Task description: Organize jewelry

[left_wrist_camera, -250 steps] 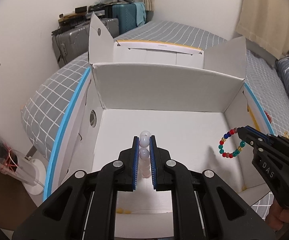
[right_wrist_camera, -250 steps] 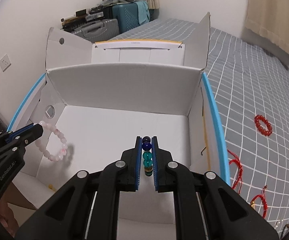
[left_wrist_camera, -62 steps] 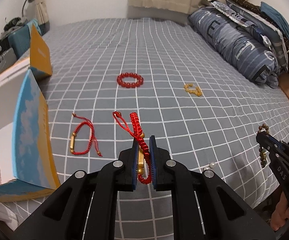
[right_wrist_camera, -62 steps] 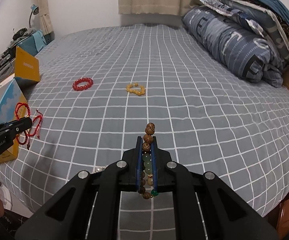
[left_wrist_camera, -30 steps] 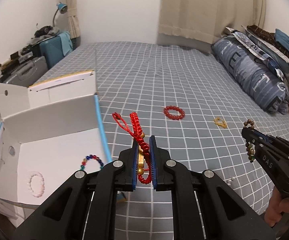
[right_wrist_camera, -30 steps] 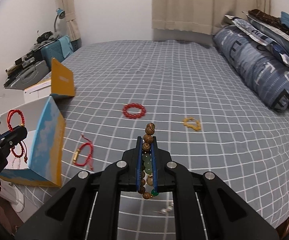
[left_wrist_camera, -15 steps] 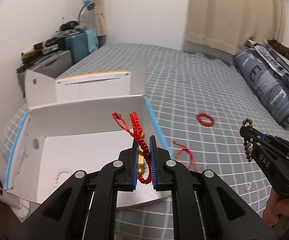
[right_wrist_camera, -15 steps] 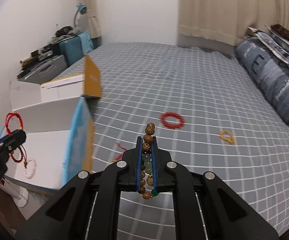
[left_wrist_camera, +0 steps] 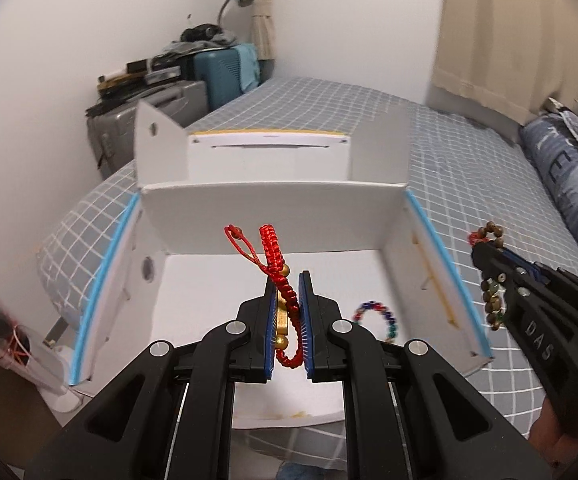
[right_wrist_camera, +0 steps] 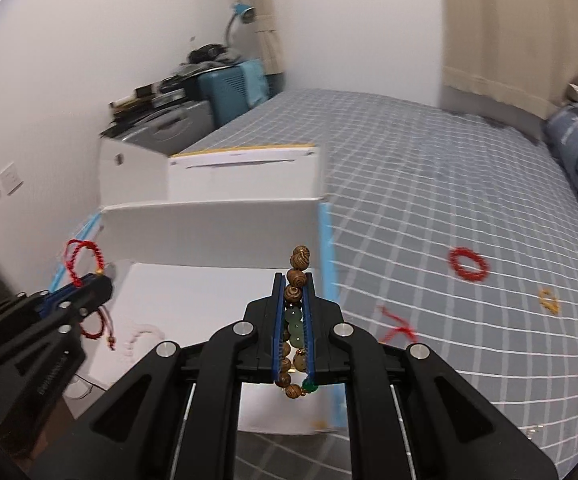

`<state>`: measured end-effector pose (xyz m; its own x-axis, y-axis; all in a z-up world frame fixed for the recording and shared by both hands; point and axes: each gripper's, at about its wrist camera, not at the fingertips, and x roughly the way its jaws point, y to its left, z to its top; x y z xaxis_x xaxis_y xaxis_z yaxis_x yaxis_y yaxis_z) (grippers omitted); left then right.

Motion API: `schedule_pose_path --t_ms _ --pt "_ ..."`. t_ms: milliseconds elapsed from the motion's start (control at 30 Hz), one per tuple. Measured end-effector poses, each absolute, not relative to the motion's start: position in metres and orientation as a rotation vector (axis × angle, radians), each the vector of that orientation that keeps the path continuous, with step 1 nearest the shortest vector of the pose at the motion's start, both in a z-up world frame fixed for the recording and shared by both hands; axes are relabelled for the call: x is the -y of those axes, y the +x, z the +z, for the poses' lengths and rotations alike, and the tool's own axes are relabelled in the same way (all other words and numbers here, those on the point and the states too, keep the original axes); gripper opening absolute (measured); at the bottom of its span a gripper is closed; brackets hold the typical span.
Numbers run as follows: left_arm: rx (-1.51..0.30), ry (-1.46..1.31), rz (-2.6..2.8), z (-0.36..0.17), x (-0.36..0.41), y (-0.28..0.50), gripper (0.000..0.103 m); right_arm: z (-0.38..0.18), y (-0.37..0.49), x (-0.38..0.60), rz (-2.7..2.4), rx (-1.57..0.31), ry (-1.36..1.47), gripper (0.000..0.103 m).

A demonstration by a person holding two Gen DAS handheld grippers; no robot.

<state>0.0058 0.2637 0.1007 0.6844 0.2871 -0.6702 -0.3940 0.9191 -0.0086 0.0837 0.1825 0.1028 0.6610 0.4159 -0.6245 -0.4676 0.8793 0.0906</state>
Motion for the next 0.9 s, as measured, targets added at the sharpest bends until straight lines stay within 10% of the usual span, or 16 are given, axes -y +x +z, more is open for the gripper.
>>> schedule_pose_path --t_ms 900 --pt "-0.857 -0.237 0.437 0.043 -0.334 0.007 0.010 0.029 0.101 -0.257 0.507 -0.874 -0.192 0.008"
